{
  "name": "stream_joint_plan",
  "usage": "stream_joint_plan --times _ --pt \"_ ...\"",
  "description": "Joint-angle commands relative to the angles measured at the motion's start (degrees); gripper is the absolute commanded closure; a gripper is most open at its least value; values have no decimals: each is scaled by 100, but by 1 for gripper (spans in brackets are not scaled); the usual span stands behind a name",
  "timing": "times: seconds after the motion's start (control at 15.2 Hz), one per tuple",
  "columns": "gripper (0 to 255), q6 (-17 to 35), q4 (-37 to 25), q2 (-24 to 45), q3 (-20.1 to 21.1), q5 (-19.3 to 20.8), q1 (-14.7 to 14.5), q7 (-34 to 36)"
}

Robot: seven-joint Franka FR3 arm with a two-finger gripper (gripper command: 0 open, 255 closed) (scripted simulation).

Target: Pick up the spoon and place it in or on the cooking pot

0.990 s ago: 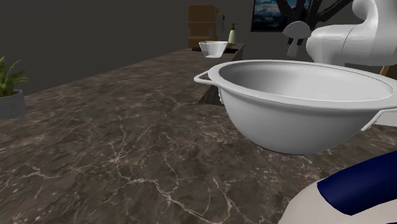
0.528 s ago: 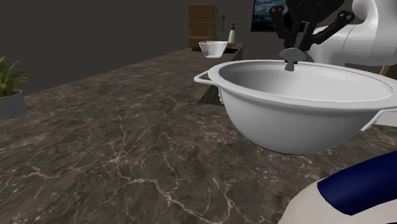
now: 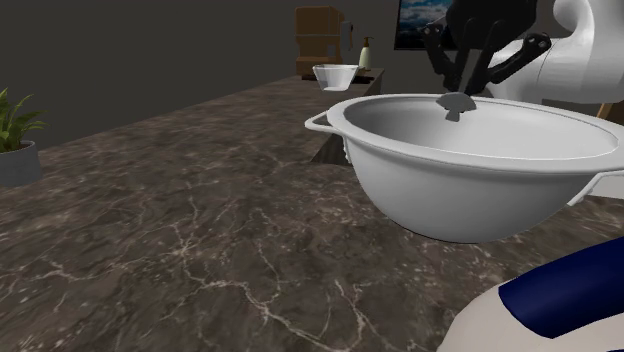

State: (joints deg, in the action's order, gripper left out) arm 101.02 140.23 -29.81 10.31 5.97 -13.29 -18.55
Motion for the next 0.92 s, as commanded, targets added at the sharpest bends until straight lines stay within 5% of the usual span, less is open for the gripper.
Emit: stream_joint_plan --times 0.0,0.07,0.4,0.66,0.86 --pt "255 2 1 1 0 0 0 0" --pt "0 1 1 0 0 0 0 0" --pt "0 1 1 1 0 0 0 0" --pt "0 -705 -777 78 60 -39 -18 -2" --pt "0 -705 -776 77 60 -39 -18 -2"
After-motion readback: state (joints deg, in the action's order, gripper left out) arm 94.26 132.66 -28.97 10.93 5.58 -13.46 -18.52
